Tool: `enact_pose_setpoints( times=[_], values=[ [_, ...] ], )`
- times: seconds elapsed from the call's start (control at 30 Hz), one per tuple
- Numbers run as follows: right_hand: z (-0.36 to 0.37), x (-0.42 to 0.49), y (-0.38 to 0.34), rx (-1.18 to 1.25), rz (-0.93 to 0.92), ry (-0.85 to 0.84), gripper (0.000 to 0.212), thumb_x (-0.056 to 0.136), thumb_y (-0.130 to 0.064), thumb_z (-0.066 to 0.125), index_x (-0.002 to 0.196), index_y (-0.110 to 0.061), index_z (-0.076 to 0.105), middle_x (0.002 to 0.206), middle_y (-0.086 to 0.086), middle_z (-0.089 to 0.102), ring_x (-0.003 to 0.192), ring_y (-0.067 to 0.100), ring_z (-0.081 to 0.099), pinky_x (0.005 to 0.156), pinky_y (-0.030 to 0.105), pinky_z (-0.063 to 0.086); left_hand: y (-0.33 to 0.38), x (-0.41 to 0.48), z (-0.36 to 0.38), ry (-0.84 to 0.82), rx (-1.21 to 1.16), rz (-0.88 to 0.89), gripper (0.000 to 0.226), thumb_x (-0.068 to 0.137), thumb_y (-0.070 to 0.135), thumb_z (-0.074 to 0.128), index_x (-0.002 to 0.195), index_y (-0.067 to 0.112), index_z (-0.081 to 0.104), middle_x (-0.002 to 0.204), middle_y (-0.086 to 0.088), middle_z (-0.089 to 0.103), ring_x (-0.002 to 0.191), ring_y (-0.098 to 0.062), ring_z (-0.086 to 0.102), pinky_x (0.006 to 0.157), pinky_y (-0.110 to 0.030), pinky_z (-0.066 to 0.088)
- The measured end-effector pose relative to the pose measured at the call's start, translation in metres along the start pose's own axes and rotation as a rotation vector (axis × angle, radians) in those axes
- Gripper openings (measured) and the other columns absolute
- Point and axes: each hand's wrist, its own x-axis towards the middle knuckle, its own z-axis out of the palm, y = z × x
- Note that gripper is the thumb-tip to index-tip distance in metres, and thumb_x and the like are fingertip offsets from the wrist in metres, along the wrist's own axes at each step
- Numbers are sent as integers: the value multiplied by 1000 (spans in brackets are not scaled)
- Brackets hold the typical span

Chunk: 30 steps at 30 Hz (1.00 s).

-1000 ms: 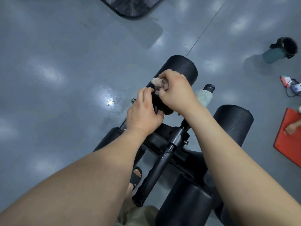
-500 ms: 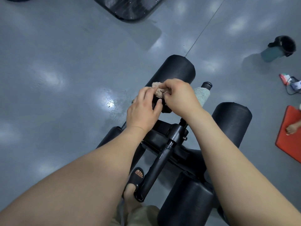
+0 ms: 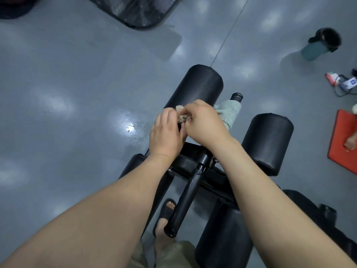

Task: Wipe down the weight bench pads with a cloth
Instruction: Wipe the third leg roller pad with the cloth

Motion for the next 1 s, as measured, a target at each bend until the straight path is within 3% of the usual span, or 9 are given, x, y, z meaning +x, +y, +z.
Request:
enact_pose_setpoints(
  times=[0.13, 0.33, 0.4, 0.5, 0.63, 0.73, 0.83, 0.93, 1.0],
  values=[
    [0, 1, -6, 75, 8, 58, 38, 77, -2, 51, 106, -18, 71, 104, 1, 59, 105, 28, 55, 88, 30, 46, -1, 0, -7, 23, -107, 32, 29, 89, 36, 44, 89, 7, 50, 95, -11, 52, 91, -32, 48, 74, -47, 45],
    [5, 18, -5, 151, 71, 267, 37, 81, 0, 49, 106, -18, 71, 109, 4, 60, 105, 31, 58, 91, 36, 50, -2, 45, -29, 9, -183, 53, 10, 88, 14, 56, 91, 4, 55, 103, -12, 58, 100, -33, 54, 83, -42, 45],
    [13, 19, -3, 72, 83, 234, 39, 84, -4, 51, 112, -20, 71, 108, 5, 63, 105, 33, 58, 91, 33, 46, -6, 60, -34, -55, -142, 108, 5, 83, 6, 57, 89, 6, 57, 104, -10, 60, 100, -32, 56, 84, -42, 47],
    [20, 15, -2, 13, 80, 187, 40, 87, -4, 51, 118, -20, 71, 110, 7, 64, 104, 32, 56, 88, 34, 46, -13, 62, -41, -151, -78, 132, 6, 82, 4, 56, 81, 8, 53, 87, -8, 58, 82, -31, 54, 71, -43, 45],
    [28, 0, -12, -64, 67, 128, 38, 85, -2, 49, 108, -20, 73, 101, 4, 60, 96, 28, 52, 74, 31, 40, -20, 41, -50, -230, -53, 178, 21, 80, 1, 59, 77, 17, 44, 80, -8, 56, 77, -30, 54, 66, -37, 39],
    [32, -12, -21, -58, -3, 46, 38, 82, -1, 48, 105, -20, 72, 91, -1, 50, 92, 29, 54, 77, 32, 45, -28, 24, -57, -278, -74, 109, 20, 81, 4, 61, 79, 18, 47, 84, -10, 60, 79, -31, 56, 67, -36, 40],
    [18, -2, -21, -16, 9, 132, 33, 84, -2, 48, 106, -13, 69, 98, 9, 57, 92, 33, 59, 77, 38, 51, -17, 38, -67, -222, -135, 58, 13, 85, 5, 59, 91, 16, 56, 93, -5, 62, 84, -23, 55, 73, -34, 43],
    [-4, 17, -15, 0, 58, 237, 34, 86, -3, 45, 110, -11, 67, 106, 13, 57, 96, 35, 57, 79, 38, 49, 1, 71, -71, -189, -144, 152, 32, 87, 4, 55, 112, 20, 67, 102, 1, 63, 90, -12, 53, 81, -22, 41],
    [-8, 28, -7, -14, 88, 245, 33, 86, -3, 44, 109, -11, 67, 106, 13, 56, 97, 35, 56, 78, 37, 48, 7, 89, -68, -224, -101, 180, 39, 88, 4, 54, 117, 22, 72, 106, -3, 64, 96, -16, 57, 83, -19, 38]
  ],
)
